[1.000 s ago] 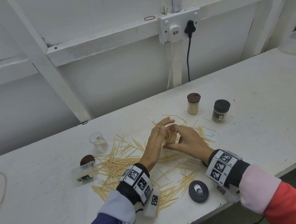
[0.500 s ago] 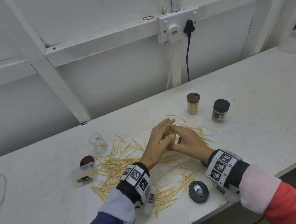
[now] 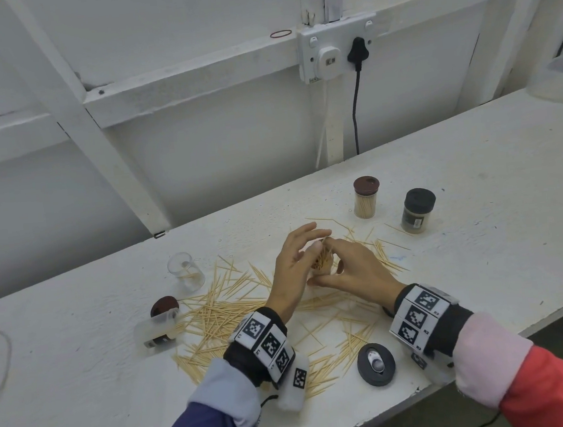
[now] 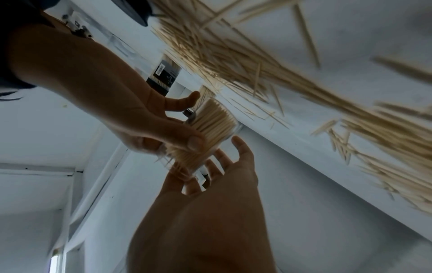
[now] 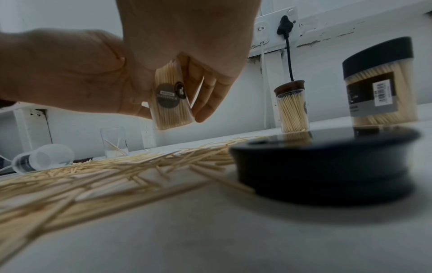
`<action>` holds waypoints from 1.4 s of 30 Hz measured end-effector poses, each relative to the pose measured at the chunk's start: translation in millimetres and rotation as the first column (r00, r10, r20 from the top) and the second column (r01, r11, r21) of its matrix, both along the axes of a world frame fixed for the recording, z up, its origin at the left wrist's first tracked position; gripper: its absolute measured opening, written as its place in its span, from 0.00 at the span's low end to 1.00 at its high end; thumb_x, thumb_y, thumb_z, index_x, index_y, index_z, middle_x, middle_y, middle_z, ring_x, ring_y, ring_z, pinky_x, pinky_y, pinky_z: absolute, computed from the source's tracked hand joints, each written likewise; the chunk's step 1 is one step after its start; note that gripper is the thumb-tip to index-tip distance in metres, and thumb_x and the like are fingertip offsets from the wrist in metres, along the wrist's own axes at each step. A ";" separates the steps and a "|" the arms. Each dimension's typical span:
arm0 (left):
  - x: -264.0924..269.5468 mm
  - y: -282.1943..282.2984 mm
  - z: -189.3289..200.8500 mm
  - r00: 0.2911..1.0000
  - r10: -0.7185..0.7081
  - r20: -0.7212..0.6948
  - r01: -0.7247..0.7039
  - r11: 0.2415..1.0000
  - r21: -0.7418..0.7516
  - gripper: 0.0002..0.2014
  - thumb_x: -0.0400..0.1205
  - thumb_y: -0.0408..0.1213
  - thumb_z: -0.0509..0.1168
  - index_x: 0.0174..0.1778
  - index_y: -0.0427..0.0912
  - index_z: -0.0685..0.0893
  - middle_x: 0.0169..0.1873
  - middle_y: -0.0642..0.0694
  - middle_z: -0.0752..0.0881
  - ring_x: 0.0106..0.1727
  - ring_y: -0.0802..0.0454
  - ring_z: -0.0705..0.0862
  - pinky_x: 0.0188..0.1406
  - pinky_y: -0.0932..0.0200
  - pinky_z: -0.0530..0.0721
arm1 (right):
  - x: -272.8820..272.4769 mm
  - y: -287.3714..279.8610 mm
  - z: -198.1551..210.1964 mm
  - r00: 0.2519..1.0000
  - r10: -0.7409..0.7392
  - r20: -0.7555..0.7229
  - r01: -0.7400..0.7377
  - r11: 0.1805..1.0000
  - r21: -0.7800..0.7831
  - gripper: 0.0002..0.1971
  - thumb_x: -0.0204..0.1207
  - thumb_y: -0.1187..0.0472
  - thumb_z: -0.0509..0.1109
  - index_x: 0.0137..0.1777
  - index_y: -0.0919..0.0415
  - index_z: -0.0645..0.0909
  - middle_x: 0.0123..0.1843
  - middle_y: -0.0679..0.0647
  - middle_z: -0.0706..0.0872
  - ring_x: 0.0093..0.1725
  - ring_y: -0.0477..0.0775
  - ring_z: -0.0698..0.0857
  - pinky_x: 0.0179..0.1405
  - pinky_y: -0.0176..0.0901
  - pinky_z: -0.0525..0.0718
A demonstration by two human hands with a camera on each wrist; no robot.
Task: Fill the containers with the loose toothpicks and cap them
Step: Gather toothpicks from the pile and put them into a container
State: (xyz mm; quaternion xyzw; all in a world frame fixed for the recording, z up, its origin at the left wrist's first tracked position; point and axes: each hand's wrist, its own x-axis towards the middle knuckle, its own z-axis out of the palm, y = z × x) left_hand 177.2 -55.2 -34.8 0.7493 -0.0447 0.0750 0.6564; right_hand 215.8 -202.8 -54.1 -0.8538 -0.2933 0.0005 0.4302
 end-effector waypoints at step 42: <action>-2.2 14.3 7.0 0.977 -0.086 -0.195 0.089 0.996 0.006 0.16 0.84 0.40 0.67 0.68 0.53 0.80 0.67 0.54 0.82 0.65 0.54 0.83 0.65 0.50 0.82 | -4.5 1.1 3.9 0.999 0.034 0.035 -0.033 0.999 -0.024 0.24 0.65 0.38 0.75 0.60 0.45 0.80 0.52 0.34 0.84 0.51 0.36 0.80 0.43 0.36 0.78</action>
